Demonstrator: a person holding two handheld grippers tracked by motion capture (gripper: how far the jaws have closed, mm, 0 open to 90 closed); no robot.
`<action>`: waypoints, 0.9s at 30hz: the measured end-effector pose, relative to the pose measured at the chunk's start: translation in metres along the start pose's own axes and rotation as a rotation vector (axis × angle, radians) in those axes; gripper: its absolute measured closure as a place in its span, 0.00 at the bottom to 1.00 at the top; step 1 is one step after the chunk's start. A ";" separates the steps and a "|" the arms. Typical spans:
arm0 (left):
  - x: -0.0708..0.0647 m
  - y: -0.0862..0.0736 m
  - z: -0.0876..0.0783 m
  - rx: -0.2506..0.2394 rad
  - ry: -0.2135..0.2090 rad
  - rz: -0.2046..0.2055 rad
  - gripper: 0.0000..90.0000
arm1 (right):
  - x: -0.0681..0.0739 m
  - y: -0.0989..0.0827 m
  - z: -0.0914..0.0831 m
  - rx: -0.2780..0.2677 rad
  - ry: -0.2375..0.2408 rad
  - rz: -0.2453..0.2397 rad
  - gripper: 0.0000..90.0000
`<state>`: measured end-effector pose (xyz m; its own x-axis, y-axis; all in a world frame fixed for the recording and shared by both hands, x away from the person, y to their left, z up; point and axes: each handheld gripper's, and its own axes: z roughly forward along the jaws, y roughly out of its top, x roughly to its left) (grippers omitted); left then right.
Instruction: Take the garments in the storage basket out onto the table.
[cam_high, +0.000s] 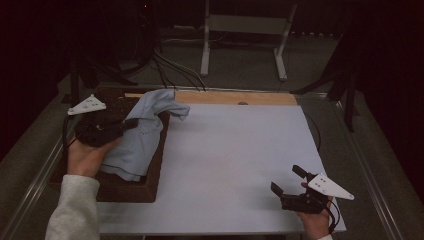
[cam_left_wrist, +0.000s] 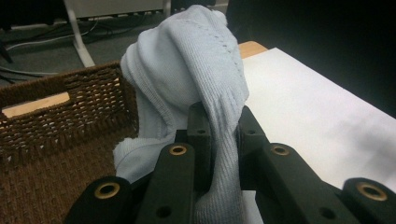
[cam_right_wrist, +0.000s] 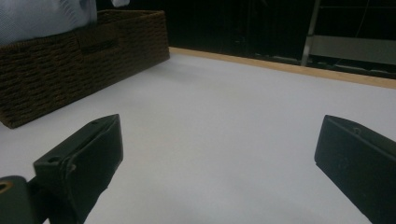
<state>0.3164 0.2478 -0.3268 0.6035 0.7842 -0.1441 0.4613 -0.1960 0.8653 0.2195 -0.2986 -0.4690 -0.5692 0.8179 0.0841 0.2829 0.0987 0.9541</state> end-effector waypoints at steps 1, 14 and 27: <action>-0.001 0.000 0.001 -0.001 -0.005 0.000 0.90 | 0.000 0.000 0.000 0.000 -0.001 0.001 0.02; -0.011 0.005 0.007 -0.003 -0.051 -0.002 0.90 | 0.000 0.000 -0.001 -0.002 0.000 0.001 0.02; -0.025 0.015 0.017 -0.027 -0.108 0.002 0.90 | 0.000 0.000 -0.001 -0.003 0.000 0.002 0.02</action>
<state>0.3192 0.2155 -0.3179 0.6718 0.7154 -0.1923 0.4435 -0.1805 0.8779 0.2190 -0.2990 -0.4684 -0.5687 0.8180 0.0861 0.2817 0.0953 0.9548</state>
